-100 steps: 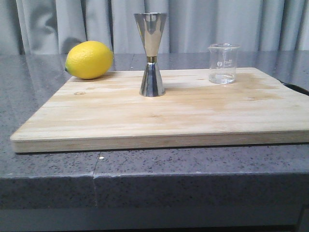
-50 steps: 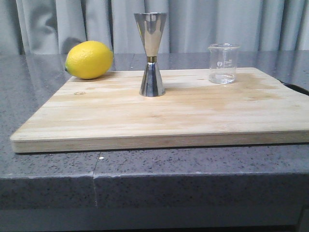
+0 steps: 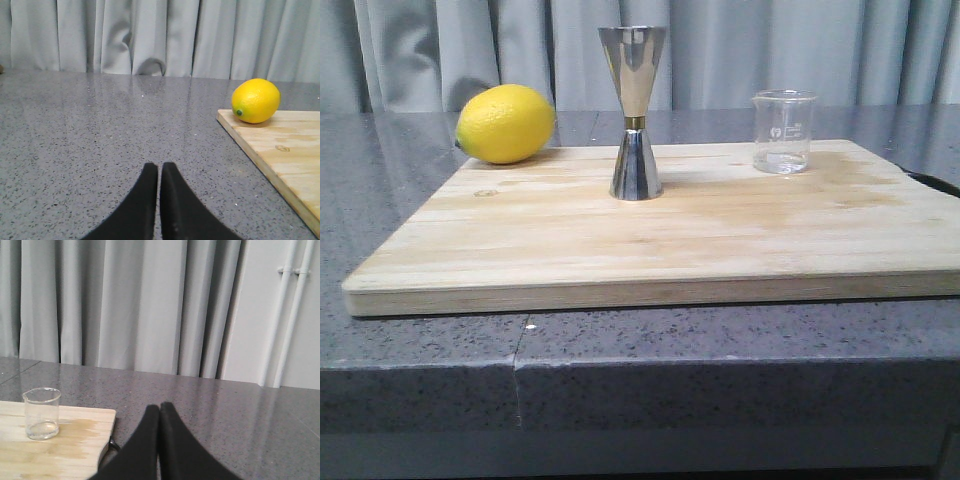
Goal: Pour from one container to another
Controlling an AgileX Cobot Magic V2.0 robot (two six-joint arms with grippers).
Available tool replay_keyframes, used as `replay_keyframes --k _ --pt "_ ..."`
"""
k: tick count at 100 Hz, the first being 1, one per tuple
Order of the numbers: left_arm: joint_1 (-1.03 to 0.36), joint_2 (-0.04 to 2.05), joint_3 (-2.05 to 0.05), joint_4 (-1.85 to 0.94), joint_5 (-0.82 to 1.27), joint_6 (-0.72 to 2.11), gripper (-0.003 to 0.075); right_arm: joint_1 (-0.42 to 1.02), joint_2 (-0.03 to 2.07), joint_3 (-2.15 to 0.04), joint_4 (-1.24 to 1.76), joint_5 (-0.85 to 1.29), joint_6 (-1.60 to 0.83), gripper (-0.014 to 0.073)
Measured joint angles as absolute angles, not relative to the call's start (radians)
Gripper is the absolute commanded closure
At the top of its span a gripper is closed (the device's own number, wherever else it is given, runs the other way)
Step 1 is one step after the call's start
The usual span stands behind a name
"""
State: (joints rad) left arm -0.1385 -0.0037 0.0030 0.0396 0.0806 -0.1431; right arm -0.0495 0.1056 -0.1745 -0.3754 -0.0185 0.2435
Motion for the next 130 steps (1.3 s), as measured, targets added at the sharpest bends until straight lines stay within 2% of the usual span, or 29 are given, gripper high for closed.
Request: replay_keyframes --k 68,101,130 --pt "-0.138 -0.004 0.003 0.042 0.081 -0.147 0.0739 -0.05 0.106 -0.169 -0.374 -0.02 0.243 0.0669" --pt "-0.138 -0.004 0.003 0.042 0.081 -0.147 0.0739 -0.044 0.02 0.011 -0.161 -0.048 0.243 0.0669" --pt "-0.138 -0.004 0.003 0.042 0.08 -0.147 0.0739 -0.044 -0.008 0.014 -0.143 -0.008 0.254 0.0669"
